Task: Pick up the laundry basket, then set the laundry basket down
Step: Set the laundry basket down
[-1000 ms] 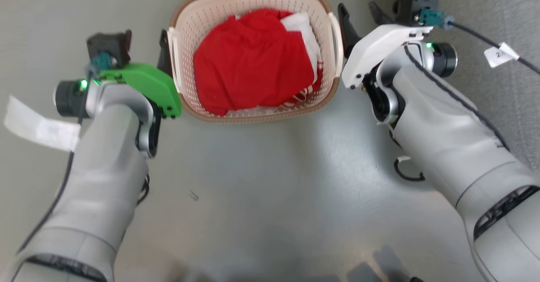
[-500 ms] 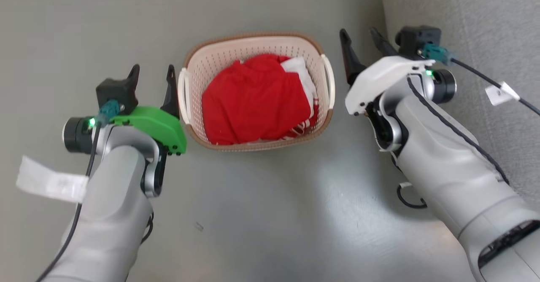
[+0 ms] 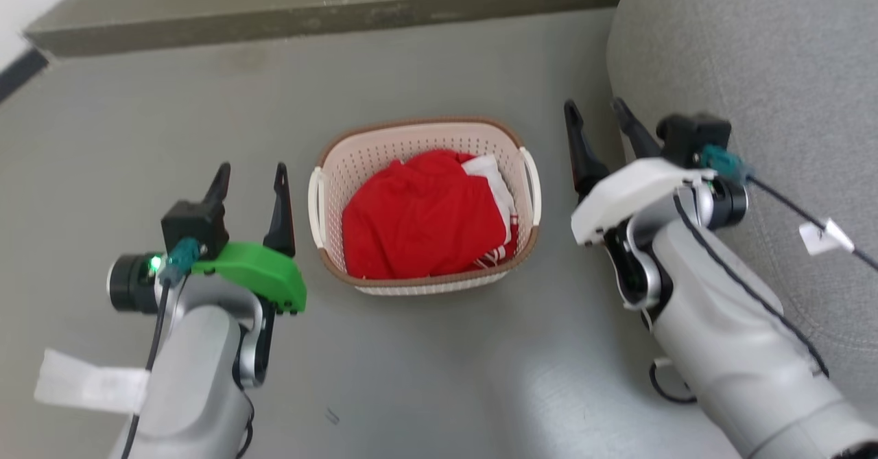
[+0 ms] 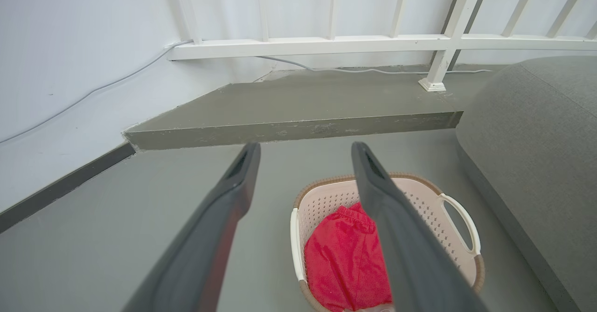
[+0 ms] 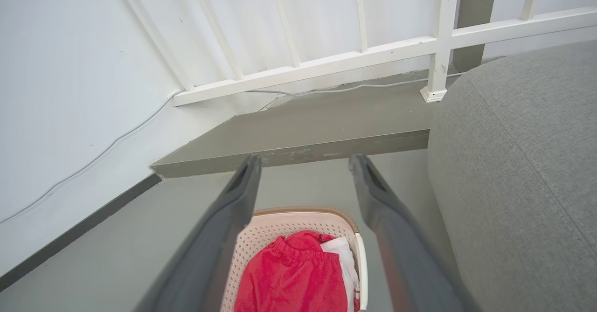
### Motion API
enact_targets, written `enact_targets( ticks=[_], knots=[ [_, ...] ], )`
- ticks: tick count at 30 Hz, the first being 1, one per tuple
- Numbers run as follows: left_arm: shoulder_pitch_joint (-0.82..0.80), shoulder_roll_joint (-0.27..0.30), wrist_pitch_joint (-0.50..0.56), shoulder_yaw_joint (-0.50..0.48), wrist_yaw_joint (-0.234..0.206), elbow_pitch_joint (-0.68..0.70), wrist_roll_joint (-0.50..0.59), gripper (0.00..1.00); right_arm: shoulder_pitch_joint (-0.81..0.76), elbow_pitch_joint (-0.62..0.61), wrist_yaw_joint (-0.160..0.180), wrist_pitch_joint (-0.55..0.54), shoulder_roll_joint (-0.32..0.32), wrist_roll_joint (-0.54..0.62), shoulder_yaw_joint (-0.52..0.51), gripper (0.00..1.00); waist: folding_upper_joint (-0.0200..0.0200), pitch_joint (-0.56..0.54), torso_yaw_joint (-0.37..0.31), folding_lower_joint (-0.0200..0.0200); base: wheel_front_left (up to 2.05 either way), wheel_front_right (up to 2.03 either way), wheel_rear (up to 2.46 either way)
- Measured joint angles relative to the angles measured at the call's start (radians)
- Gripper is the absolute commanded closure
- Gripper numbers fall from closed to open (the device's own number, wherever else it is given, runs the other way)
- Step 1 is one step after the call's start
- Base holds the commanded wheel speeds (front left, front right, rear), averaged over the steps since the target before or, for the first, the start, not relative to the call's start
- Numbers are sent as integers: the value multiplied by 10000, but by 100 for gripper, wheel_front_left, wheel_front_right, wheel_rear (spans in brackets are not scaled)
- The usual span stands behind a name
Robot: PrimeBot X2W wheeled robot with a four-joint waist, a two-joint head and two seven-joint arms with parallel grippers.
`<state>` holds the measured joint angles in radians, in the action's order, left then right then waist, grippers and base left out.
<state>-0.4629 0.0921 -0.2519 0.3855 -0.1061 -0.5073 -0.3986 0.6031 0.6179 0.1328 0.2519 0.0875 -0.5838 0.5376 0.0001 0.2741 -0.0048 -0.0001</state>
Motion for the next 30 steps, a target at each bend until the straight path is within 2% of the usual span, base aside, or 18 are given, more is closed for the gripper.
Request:
enact_targets(
  ticks=[11,30],
  knots=[
    [1499,111,0,-619,-13,1072,449,0,-1712,-1419,0,0,-98,1003,-775,0,0,-860,-11,0,0,0,0],
    [3553,113,0,-1488,-100,2458,1011,0,-4165,-3425,0,0,-261,1889,-1313,0,0,-1939,-110,0,0,0,0]
  ],
)
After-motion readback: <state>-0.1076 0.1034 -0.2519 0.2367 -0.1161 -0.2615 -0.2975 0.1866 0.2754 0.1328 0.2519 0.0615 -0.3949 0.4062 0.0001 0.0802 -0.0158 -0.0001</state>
